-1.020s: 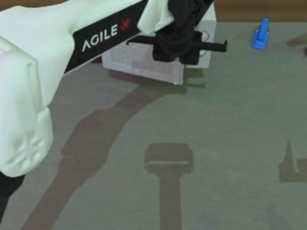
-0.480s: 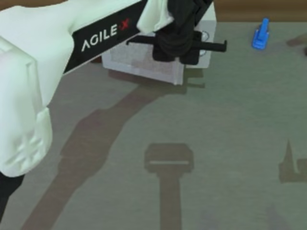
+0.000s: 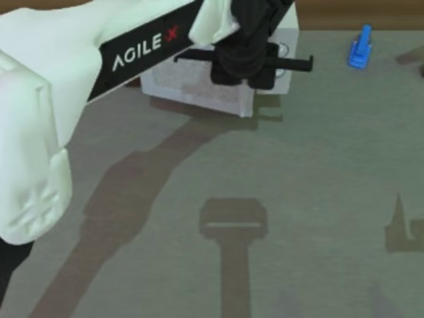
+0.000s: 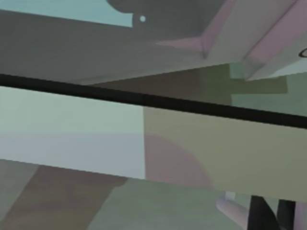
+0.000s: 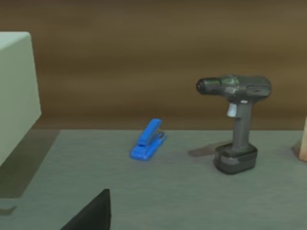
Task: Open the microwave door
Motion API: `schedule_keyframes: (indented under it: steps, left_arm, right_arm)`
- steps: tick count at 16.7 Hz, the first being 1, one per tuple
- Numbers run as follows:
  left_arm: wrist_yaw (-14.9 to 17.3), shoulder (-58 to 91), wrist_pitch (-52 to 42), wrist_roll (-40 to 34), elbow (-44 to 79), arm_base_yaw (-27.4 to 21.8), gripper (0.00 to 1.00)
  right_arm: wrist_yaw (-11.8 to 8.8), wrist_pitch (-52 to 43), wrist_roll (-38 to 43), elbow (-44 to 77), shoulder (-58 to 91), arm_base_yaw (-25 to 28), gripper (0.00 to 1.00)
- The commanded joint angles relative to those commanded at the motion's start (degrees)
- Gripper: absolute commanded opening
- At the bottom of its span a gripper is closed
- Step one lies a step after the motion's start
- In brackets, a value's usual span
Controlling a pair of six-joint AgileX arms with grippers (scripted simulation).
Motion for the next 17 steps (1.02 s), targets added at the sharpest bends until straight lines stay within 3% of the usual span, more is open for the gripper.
schedule_keyframes:
  steps: [6, 17]
  left_arm:
    - [0.3, 0.2, 0.2, -0.1, -0.3, -0.4, 0.00]
    - [3.0, -6.3, 5.4, 6.0, -10.4, 0.7, 0.00]
  right_arm:
    - [0.0, 0.0, 0.0, 0.0, 0.0, 0.0, 1.00]
    - [0.0, 0.0, 0.0, 0.0, 0.0, 0.0, 1.00]
